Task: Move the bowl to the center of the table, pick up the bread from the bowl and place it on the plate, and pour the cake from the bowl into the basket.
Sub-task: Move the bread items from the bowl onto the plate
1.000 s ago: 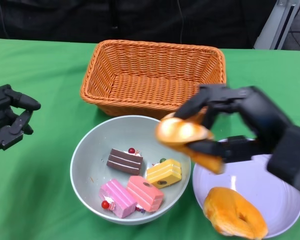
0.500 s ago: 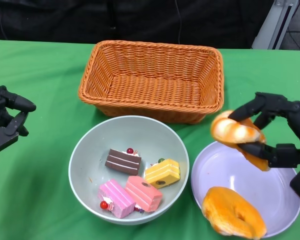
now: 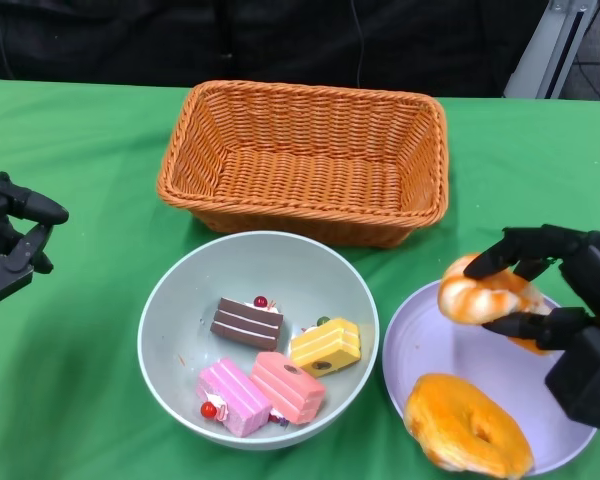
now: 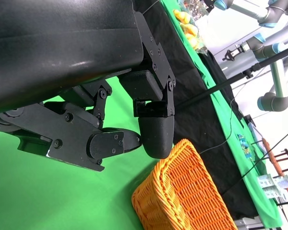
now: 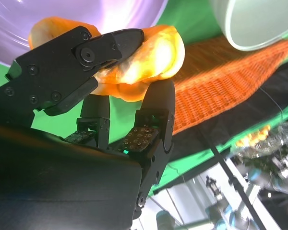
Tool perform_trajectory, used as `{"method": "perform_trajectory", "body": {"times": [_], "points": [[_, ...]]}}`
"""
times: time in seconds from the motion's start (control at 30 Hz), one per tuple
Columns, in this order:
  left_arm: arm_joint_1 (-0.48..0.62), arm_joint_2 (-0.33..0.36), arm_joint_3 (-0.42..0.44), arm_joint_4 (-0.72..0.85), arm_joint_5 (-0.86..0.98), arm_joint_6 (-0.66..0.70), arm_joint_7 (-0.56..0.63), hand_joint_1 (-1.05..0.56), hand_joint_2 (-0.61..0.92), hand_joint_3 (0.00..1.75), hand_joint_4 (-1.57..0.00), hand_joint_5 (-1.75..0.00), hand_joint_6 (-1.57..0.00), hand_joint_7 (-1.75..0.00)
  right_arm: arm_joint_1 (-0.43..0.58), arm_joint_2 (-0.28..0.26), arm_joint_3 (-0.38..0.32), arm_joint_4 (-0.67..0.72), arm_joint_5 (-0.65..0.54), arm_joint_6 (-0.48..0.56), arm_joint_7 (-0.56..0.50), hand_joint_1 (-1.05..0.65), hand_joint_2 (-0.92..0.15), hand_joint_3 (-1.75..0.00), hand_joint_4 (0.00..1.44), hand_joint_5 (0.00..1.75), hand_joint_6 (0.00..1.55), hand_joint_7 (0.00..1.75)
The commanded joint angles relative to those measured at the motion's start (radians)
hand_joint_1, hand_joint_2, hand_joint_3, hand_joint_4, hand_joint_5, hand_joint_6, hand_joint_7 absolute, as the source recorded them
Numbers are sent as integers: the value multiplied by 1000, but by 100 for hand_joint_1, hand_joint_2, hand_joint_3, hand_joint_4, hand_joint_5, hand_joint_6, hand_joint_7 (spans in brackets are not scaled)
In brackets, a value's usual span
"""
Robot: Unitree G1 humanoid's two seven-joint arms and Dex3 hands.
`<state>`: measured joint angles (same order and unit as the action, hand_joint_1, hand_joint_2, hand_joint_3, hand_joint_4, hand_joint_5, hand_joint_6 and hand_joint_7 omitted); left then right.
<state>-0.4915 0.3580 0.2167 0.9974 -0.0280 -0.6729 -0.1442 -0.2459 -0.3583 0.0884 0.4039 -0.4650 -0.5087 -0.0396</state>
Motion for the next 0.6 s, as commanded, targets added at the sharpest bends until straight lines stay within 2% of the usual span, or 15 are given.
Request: {"method": "perform_trajectory", "body": {"times": [0.03, 0.07, 0.1, 0.17, 0.23, 0.27, 0.37, 0.6], "points": [[-9, 23, 8, 10, -11, -9, -3, -9, 80, 54, -86, -147, -85, -109, -21, -19, 6, 30, -7, -27, -31, -3, -86, -23, 87, 128, 101, 65], [-5, 22, 9, 5, -12, -7, -4, -9, 80, 54, -86, -147, -85, -109, -43, -11, 30, 64, -40, -5, -43, -3, -86, -23, 87, 129, 101, 65], [-3, 21, 9, 1, -13, -6, -5, -9, 80, 54, -85, -146, -85, -108, -60, -4, 48, 91, -64, 12, -54, -5, -88, -15, 89, 113, 102, 49], [1, 21, 8, -3, -10, -7, -2, -9, 80, 54, -85, -146, -85, -108, -89, 11, 83, 132, -107, 46, -78, -7, -91, -6, 92, 100, 107, 30], [2, 20, 7, -5, -8, -9, 1, -9, 80, 53, -85, -145, -85, -108, -105, 20, 105, 153, -129, 63, -100, -9, -92, -4, 92, 98, 109, 25], [4, 20, 6, -7, -8, -8, 0, -10, 80, 53, -86, -145, -85, -108, -114, 24, 117, 166, -140, 72, -107, -9, -92, -3, 93, 98, 110, 24], [6, 19, 6, -11, -10, -8, -5, -10, 80, 53, -87, -145, -85, -108, -133, 28, 144, 194, -159, 96, -124, -8, -92, -3, 86, 115, 114, 18], [7, 16, 7, -19, -12, -4, -2, -10, 79, 54, -87, -145, -86, -108, -148, 18, 183, 223, -180, 124, -145, -9, -92, -2, 82, 119, 115, 15]]}}
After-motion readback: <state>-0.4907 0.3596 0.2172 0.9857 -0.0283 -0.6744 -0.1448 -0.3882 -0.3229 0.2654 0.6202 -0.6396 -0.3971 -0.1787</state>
